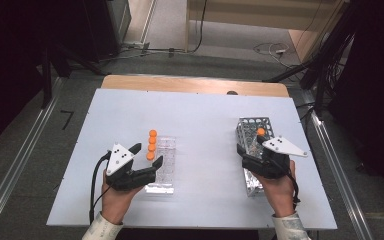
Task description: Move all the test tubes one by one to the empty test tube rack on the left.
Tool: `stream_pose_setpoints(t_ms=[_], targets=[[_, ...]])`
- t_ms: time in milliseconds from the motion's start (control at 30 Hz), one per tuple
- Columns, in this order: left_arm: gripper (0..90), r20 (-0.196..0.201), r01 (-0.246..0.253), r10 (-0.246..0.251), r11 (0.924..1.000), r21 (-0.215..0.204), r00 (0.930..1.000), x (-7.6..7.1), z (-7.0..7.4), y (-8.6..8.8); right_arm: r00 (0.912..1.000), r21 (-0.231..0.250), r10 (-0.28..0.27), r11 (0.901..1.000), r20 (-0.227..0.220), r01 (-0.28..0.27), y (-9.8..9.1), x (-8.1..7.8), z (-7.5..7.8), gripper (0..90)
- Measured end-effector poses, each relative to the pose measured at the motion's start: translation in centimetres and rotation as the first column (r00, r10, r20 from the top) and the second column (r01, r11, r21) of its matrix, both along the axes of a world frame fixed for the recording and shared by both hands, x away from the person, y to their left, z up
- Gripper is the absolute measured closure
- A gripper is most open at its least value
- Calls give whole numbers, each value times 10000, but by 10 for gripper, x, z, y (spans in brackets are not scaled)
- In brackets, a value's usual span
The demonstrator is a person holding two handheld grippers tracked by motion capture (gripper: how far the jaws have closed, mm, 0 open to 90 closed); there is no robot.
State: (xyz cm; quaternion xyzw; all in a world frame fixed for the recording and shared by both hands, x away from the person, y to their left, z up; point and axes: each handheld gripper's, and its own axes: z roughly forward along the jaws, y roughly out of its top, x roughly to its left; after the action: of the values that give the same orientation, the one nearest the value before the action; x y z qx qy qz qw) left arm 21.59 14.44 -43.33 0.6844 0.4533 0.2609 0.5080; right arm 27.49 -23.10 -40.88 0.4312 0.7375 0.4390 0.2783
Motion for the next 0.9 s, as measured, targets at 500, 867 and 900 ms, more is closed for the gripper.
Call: stream_pose_setpoints(t_ms=[500, 867, 900], targets=[[204, 83, -71, 71, 10000, -30, 9999, 0, 2, 2, 9923, -271, -1106, 9936, -549, 1093, -29, 28, -14, 284], [205, 224, -52, 55, 9999, -131, 9997, -1, 3, 2, 9866, -685, -1466, 9875, -718, 1417, -25, 47, -22, 354], [205, 234, -44, 48, 9999, -144, 9997, -1, 3, 1, 9852, -780, -1555, 9856, -719, 1499, -23, 47, -22, 378]])
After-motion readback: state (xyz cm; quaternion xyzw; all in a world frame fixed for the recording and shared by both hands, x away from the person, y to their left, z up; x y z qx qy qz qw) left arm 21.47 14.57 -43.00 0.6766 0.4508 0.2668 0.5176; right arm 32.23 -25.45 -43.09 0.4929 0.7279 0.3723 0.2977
